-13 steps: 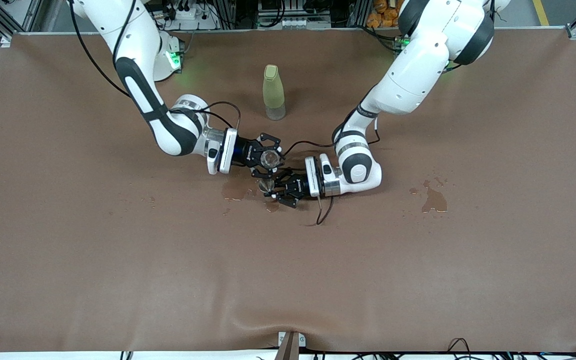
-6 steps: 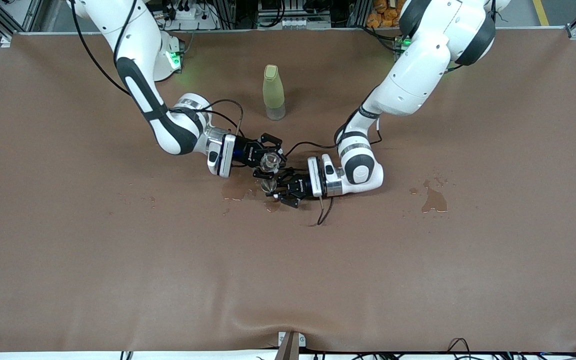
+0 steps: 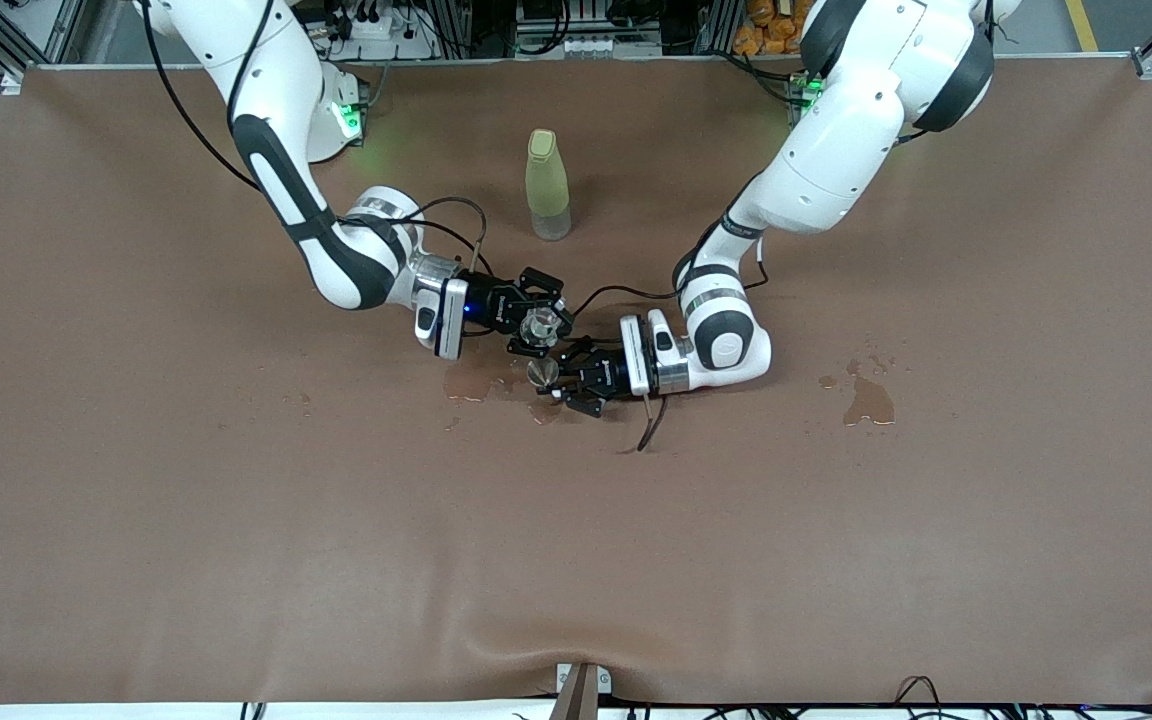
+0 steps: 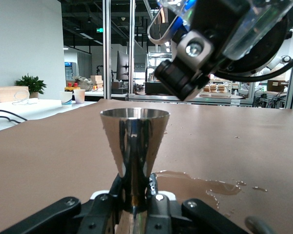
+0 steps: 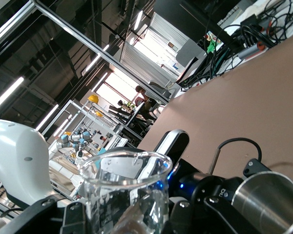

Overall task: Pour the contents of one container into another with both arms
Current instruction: 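Tilt the beaker with the right gripper, pouring liquid into the jigger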

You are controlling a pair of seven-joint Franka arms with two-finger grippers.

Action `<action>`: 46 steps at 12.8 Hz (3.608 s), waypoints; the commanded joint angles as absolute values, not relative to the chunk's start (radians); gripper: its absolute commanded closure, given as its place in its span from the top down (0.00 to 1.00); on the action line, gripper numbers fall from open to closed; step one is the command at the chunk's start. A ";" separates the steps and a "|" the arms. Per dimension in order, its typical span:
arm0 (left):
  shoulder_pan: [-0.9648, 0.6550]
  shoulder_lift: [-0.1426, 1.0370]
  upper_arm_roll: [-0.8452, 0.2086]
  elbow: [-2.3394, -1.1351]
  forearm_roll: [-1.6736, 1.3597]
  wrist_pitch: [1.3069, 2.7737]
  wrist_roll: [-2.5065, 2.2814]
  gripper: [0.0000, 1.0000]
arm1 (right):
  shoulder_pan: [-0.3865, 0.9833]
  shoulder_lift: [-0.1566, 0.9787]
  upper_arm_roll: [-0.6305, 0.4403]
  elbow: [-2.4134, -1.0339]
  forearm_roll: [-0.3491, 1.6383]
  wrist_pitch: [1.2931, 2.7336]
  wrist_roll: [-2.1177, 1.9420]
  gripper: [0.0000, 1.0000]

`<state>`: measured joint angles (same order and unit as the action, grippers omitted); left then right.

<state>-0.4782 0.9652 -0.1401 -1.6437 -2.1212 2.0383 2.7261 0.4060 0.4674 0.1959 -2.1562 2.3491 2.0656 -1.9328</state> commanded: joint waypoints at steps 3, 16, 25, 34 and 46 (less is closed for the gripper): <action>-0.463 0.954 -0.150 -1.675 -2.141 2.016 2.812 0.00 | 0.400 0.459 0.218 -2.161 2.370 2.063 -1.855 0.00; -0.471 0.953 -0.153 -1.675 -2.155 2.016 2.815 0.00 | 0.400 0.454 0.235 -2.160 2.368 2.063 -1.684 0.00; -0.466 0.953 -0.152 -1.684 -2.152 2.014 2.818 0.00 | 0.394 0.445 0.239 -2.154 2.367 2.063 -1.504 0.00; -0.457 0.942 -0.164 -1.729 -2.152 1.994 2.836 0.00 | 0.390 0.443 0.239 -2.151 2.367 2.063 -1.384 0.00; -0.448 0.927 -0.166 -1.746 -2.152 1.994 2.830 0.00 | 0.388 0.445 0.239 -2.146 2.367 2.062 -1.229 0.00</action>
